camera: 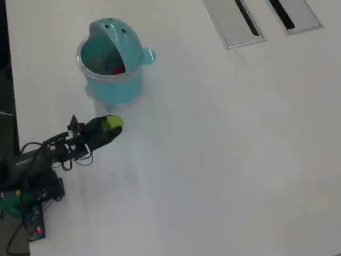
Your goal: Grasp RGB lego blocks and put them in the bin one by one.
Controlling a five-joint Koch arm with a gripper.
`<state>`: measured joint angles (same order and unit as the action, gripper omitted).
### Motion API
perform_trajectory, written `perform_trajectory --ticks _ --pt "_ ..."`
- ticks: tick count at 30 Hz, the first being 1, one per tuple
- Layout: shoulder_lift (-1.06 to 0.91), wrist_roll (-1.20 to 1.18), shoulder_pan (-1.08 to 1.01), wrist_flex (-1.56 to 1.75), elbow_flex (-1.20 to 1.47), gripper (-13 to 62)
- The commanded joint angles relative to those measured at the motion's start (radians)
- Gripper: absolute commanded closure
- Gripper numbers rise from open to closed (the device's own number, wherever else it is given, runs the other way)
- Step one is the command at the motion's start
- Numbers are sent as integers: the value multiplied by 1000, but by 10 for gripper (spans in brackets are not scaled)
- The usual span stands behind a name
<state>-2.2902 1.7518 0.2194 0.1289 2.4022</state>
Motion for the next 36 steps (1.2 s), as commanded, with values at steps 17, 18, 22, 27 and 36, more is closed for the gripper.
perform_trajectory --ticks 17,18,22,27,36 --pt "308 192 311 75 -506 417" --pt "383 192 339 81 -615 417" --pt "468 219 436 87 -704 416" --pt "572 264 565 86 -799 416" --pt "868 272 655 66 -1103 413"
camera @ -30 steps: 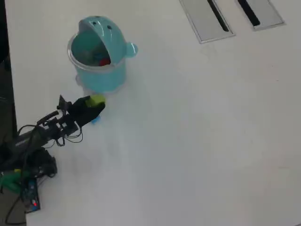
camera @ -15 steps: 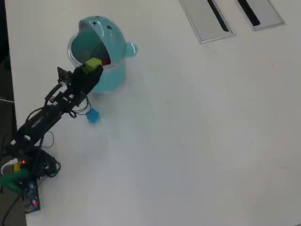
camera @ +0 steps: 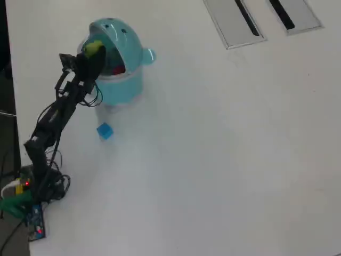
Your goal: Grasp RGB lego blocks and put them in the bin one by one.
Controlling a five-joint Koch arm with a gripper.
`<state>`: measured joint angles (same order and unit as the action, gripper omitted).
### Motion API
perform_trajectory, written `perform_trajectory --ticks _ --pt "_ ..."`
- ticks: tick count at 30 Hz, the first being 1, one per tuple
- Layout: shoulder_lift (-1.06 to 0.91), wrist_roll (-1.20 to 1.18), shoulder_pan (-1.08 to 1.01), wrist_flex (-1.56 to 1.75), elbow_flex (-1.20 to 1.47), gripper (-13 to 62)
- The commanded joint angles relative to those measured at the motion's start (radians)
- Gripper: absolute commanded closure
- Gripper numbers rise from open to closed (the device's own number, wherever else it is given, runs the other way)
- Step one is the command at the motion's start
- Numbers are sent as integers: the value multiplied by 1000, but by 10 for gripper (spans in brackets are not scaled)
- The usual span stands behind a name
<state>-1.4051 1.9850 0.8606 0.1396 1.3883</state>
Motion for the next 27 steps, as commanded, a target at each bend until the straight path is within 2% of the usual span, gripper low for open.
perform_trajectory --ticks 1,10,11,12,17,21,27 --pt "-15 38 5 40 -92 403" --pt "0 12 11 -84 -140 311" --pt "-2 8 21 -138 -156 222" --pt "-8 9 23 -183 -178 169" --pt "-8 0 29 -181 -184 171" --pt "-61 -3 25 -160 -107 199" --pt "-184 -6 5 -127 29 198"
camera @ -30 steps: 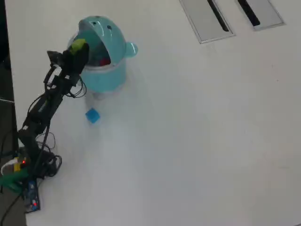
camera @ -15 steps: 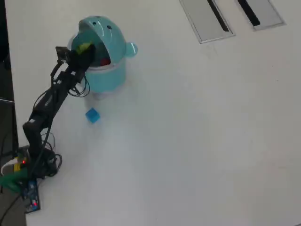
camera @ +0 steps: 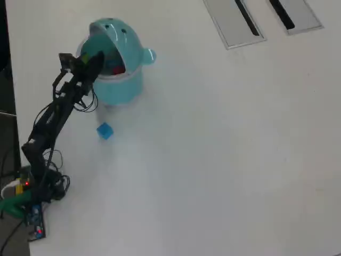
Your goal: Grasp RGB lego blocks and put them in the bin one by one.
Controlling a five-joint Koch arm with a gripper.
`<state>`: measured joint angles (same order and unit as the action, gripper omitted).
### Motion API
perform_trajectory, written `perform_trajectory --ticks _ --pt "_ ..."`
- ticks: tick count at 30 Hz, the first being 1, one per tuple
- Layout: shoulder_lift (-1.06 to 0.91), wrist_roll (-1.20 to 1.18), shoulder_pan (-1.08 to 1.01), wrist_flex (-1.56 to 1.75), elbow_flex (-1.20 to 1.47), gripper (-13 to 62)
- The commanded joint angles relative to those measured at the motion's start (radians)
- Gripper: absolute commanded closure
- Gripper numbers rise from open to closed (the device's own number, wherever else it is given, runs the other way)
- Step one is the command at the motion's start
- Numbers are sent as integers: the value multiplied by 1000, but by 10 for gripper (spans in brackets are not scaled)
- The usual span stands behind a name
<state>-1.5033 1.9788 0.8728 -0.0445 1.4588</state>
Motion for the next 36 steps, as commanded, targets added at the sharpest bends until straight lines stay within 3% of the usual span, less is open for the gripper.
perform_trajectory --ticks 1,15,25,36 --pt "-114 0 -15 41 -20 198" --pt "-407 44 -86 -247 141 161" --pt "-370 44 6 -278 161 157" --pt "-443 40 -26 -350 256 141"
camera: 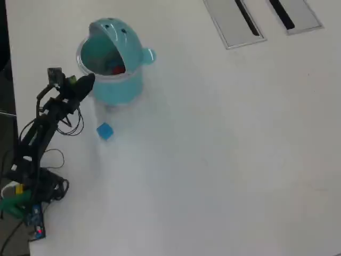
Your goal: Grasp RGB lego blocks and put them in the bin one by one.
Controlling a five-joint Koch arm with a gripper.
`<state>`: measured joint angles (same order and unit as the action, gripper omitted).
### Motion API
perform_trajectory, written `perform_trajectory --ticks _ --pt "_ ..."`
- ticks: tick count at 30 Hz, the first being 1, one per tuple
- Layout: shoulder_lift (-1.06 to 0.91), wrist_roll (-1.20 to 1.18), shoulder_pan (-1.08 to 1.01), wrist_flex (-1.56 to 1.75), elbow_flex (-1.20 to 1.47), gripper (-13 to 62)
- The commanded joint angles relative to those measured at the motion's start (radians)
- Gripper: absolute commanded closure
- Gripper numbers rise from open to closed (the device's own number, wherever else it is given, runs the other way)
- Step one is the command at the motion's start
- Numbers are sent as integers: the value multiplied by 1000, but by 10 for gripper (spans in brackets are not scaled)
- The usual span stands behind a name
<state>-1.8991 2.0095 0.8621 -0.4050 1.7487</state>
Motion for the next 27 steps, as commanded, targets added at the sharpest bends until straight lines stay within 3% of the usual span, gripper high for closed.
perform_trajectory --ticks 1,16,27 --pt "-52 9 -18 9 -12 141" --pt "-181 -31 -63 -146 321 143" --pt "-192 -61 -41 55 500 166"
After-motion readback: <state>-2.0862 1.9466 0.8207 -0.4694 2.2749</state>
